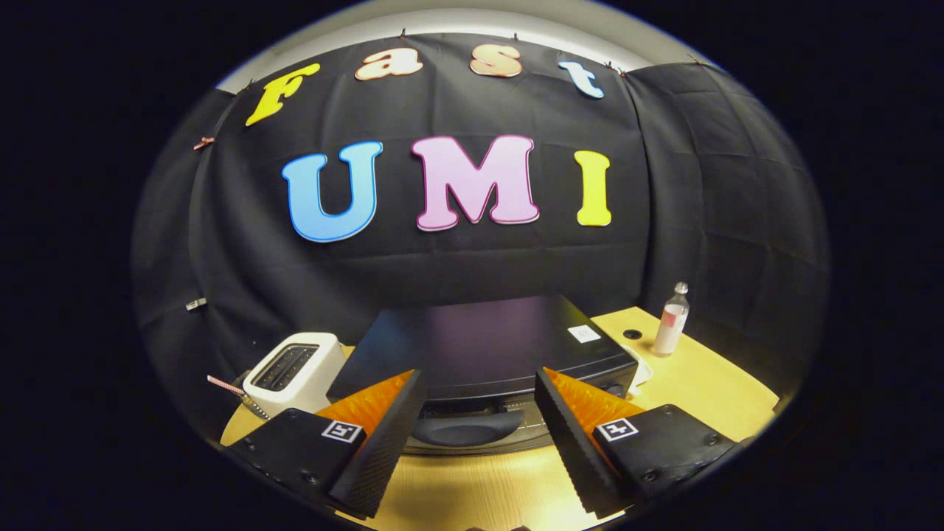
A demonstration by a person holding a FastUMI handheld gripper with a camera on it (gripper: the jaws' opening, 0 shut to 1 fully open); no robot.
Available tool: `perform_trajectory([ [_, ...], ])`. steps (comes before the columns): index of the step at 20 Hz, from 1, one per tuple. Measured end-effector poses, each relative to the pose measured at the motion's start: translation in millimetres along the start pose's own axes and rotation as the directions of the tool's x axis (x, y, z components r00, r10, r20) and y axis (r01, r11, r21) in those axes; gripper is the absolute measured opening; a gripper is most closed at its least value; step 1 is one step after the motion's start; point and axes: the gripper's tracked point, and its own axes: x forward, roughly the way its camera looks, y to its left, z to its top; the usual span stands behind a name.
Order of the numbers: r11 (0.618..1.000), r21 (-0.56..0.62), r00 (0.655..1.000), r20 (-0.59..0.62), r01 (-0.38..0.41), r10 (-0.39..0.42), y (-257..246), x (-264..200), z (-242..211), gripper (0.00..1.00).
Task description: Open the toaster oven, put the food inside, and close the toaster oven door.
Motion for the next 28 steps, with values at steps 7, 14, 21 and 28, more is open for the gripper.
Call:
perform_trajectory([
  [7,0.999,-0.033,0.996,-0.084,-0.015,0.012,4,26,-36,0.99],
  [14,0.996,-0.087,0.991,-0.128,-0.037,0.026,0,-2,-57,0.93],
  [21,0.996,-0.061,0.98,-0.195,-0.06,0.047,-7,-45,-99,0.93],
  [28,0.996,-0.049,0.944,-0.325,-0.069,0.05,-13,-72,-158,0.93],
])
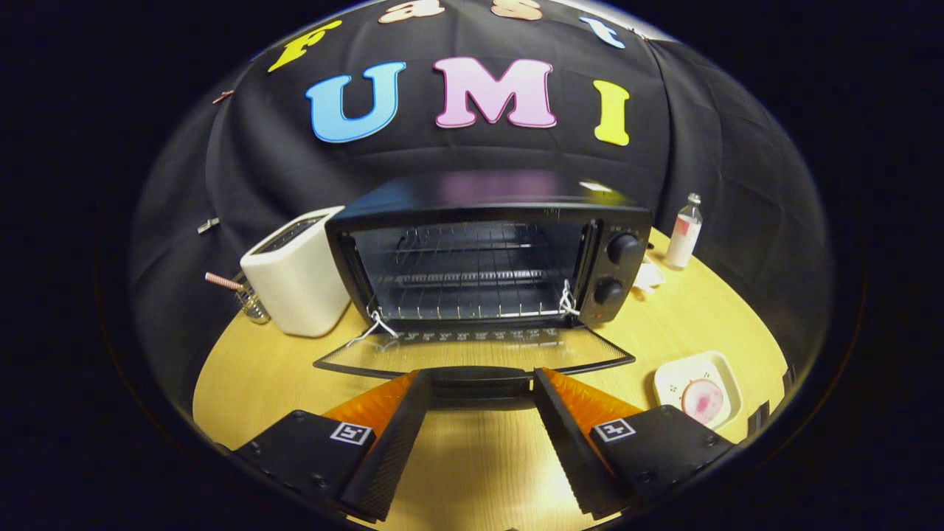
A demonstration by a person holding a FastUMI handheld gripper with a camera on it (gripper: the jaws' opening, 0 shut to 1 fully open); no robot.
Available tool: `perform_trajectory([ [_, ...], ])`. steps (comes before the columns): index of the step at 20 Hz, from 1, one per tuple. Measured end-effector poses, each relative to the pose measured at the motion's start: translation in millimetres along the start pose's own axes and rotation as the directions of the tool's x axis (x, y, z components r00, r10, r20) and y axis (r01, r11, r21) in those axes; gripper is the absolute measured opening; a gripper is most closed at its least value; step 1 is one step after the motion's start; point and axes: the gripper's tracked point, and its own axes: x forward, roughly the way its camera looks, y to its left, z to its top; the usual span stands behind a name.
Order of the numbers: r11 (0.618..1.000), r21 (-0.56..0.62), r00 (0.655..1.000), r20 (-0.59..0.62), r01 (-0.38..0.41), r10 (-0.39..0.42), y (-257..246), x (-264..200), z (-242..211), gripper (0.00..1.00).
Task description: Open the toaster oven, put the food inside, and close the toaster oven door.
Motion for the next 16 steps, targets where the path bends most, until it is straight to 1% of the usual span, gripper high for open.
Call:
perform_trajectory([
  [3,0.999,-0.033,0.999,-0.032,-0.004,0.003,-6,2,-16,0.94],
  [4,0.999,-0.04,0.999,-0.044,-0.012,0.01,-7,1,-22,0.96],
  [5,0.999,-0.039,0.998,-0.051,-0.026,0.024,-9,-1,-26,0.96],
  [6,0.999,-0.039,0.998,-0.053,-0.032,0.03,-12,-2,-26,0.98],
  [9,0.998,-0.036,0.997,-0.069,-0.049,0.047,-30,-12,-26,0.98],
  [13,0.994,-0.053,0.994,-0.07,-0.09,0.087,-78,-51,-8,0.98],
  [16,0.996,-0.064,0.996,-0.068,-0.059,0.055,-139,-69,6,0.98],
])
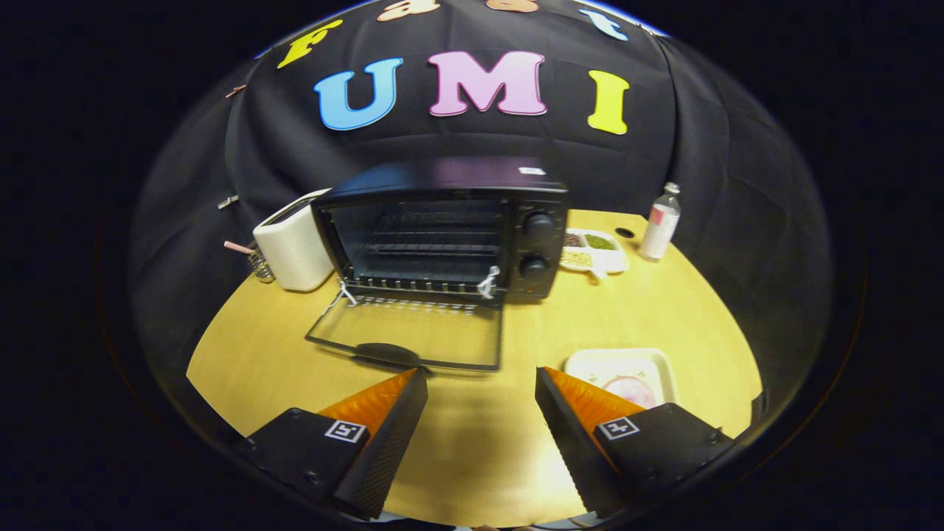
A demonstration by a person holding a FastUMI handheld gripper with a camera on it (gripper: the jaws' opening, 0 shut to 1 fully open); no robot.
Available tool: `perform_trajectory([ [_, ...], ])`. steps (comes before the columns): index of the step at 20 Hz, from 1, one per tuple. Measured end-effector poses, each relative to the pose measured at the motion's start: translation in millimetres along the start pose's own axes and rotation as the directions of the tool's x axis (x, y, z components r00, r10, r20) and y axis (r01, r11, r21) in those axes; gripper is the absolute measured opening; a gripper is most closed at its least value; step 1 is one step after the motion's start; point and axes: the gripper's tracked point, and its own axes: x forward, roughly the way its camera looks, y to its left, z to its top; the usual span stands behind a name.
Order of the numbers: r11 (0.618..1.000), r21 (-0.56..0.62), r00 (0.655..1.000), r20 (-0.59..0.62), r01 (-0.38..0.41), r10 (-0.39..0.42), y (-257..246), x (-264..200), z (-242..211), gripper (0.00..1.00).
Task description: Open the toaster oven, put the food inside, and close the toaster oven door.
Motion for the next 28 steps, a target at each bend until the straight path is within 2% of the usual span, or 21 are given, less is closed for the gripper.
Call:
perform_trajectory([
  [4,0.995,0.002,0.995,-0.009,0.103,-0.103,-93,-10,2,0.98],
  [9,0.983,0.049,0.98,-0.095,0.179,-0.174,-181,-3,-14,0.98],
  [11,0.984,0.059,0.978,-0.138,0.168,-0.158,-198,5,-25,0.98],
  [14,0.989,0.112,0.971,-0.23,0.093,-0.065,-203,19,-51,0.99],
  [17,0.982,0.186,0.949,-0.316,0.046,0.015,-196,34,-73,0.98],
  [19,0.976,0.217,0.937,-0.346,0.033,0.045,-194,42,-83,0.93],
  [22,0.97,0.242,0.92,-0.385,0.03,0.067,-190,51,-98,0.77],
  [25,0.963,0.267,0.895,-0.438,0.038,0.086,-188,47,-115,0.7],
  [26,0.96,0.277,0.906,-0.416,0.039,0.084,-190,50,-111,0.59],
  [28,0.964,0.257,0.901,-0.43,0.064,0.054,-196,48,-116,0.56],
])
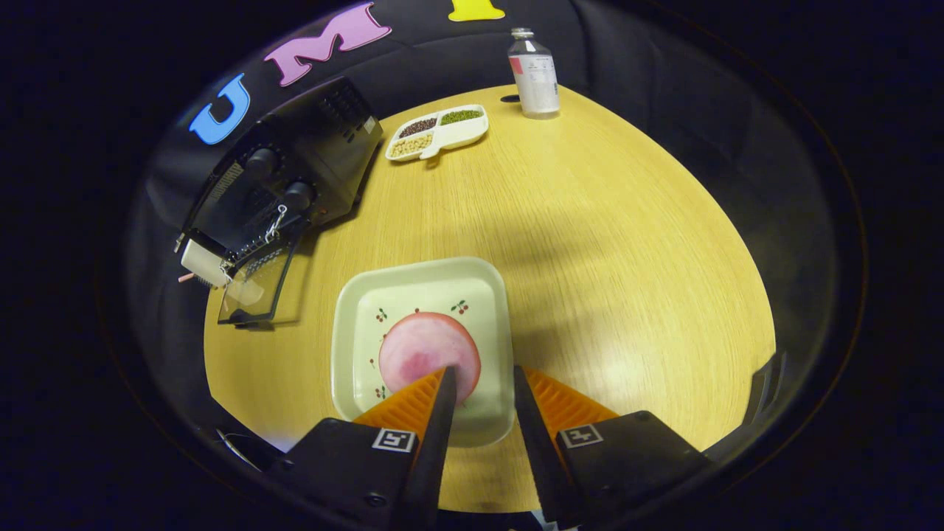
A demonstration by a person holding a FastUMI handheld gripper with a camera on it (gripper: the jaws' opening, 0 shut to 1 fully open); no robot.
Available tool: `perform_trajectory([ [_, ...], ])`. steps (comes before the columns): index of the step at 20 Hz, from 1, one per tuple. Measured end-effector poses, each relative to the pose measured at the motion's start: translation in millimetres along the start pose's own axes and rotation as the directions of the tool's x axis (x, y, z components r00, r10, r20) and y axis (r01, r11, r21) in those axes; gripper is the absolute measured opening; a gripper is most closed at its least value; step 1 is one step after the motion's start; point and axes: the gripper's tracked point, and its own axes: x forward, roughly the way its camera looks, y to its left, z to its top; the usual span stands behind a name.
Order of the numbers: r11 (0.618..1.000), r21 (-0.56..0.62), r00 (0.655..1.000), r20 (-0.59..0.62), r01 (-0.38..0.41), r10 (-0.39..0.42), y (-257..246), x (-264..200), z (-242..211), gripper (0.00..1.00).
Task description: Open the toaster oven, put the food inside, and close the toaster oven door.
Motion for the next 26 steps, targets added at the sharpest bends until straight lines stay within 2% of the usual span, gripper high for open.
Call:
perform_trajectory([
  [1,1.0,0.001,1.0,-0.007,0.025,-0.025,-4,3,0,0.52],
  [4,0.998,-0.017,0.998,-0.026,0.062,-0.062,-7,3,1,0.25],
  [7,0.994,-0.082,0.996,-0.048,0.068,-0.072,-7,4,2,0.24],
  [9,0.999,-0.03,0.997,-0.065,0.033,-0.035,-9,3,0,0.19],
  [11,1.0,0.01,0.998,-0.064,0.018,-0.018,-11,2,4,0.11],
  [13,0.999,0.033,0.998,-0.061,0.001,0.001,-10,0,2,0.08],
  [16,0.987,0.151,0.994,-0.079,-0.061,0.073,-4,-6,-4,0.06],
  [19,0.956,0.267,0.99,-0.024,-0.125,0.136,0,-23,1,0.06],
  [23,0.924,0.347,0.986,0.043,-0.163,0.158,7,-44,14,0.06],
  [26,0.879,0.435,0.98,0.09,-0.198,0.176,13,-63,14,0.06],
])
